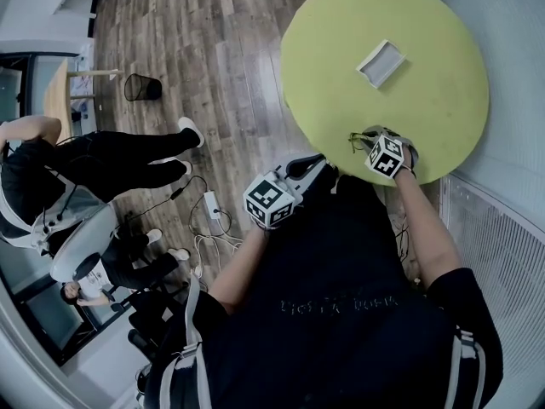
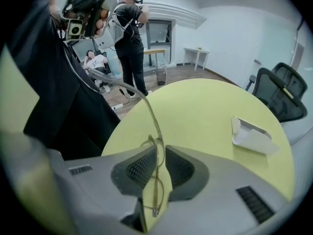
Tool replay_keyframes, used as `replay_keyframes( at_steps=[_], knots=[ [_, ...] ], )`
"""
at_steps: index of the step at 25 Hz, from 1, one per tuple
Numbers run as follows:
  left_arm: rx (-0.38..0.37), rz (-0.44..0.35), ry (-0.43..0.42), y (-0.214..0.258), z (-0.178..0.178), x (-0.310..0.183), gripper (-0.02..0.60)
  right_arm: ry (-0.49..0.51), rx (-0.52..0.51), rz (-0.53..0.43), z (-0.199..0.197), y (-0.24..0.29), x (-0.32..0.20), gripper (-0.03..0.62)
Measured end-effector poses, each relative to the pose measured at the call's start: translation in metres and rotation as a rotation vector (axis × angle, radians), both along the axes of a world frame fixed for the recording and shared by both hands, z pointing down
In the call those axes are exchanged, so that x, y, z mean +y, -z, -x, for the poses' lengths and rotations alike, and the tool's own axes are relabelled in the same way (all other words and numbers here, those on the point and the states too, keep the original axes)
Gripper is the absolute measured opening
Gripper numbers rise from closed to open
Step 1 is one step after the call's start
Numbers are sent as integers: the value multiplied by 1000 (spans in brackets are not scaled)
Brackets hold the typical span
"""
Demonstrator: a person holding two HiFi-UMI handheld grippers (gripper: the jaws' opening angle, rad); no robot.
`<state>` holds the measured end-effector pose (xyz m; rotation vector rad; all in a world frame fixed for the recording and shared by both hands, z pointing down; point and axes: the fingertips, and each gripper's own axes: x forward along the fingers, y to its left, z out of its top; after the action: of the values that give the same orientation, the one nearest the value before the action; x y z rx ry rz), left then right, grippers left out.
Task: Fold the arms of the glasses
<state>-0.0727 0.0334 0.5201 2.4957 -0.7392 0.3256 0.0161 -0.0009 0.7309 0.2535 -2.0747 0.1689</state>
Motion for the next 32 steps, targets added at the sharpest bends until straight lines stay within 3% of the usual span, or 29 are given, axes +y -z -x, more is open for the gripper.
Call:
replay_keyframes(
  at_steps=[7,13,32],
  knots=[
    [24,-8,0,2,0,-8,34,-30,-23,-46,-7,26,0,34],
    [54,-5,-1,0,-2,-10,34,-101,-102,-58,2,65,2,35],
    [104,-16,1,5,2,-16,34,-54,-61,-71,13,95,34,35]
  ],
)
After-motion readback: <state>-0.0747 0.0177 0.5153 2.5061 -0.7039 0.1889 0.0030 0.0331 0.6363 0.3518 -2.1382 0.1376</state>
